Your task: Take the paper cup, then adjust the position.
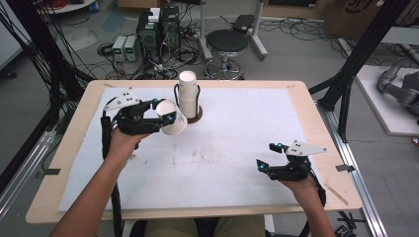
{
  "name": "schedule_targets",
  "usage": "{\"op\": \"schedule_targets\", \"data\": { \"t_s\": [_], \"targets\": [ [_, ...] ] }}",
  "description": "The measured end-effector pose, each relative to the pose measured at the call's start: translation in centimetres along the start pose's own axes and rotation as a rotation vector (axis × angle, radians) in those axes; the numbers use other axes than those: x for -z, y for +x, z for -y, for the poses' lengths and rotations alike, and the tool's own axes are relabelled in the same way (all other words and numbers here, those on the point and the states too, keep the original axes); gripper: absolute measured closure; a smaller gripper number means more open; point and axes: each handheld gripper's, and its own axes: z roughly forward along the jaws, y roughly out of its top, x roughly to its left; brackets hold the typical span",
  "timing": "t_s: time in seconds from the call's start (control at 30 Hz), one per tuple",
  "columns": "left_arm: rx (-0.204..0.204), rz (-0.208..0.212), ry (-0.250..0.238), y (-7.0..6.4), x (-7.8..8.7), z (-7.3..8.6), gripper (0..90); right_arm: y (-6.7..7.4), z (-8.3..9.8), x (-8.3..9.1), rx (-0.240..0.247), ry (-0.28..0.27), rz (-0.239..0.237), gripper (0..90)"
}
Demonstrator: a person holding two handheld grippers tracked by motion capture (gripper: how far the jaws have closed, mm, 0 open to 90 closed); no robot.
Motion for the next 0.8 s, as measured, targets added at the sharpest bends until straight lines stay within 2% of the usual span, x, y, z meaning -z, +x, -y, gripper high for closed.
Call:
{"op": "schedule_targets", "data": {
  "t_s": [0.2, 0.47, 0.63, 0.8],
  "targets": [
    [0.000, 0.038, -0.001, -0.8, -0.3, 0.5, 36.8, 0.1, -0.4, 0.1, 0.004, -0.030, -0.003, 20.4],
    [-0.003, 0.077, 0.016, -1.3, -0.7, 1.1, 36.8, 0.5, -0.8, -0.5, 0.004, -0.023, -0.039, 20.4],
    [-0.008, 0.105, 0.024, -1.6, -0.9, 1.6, 36.8, 0.6, -1.0, -1.2, 0.022, -0.007, -0.052, 20.4],
    [-0.005, 0.122, 0.031, -2.1, -0.9, 2.1, 36.8, 0.9, -1.4, -1.9, 0.016, -0.008, -0.103, 20.3]
  ]
}}
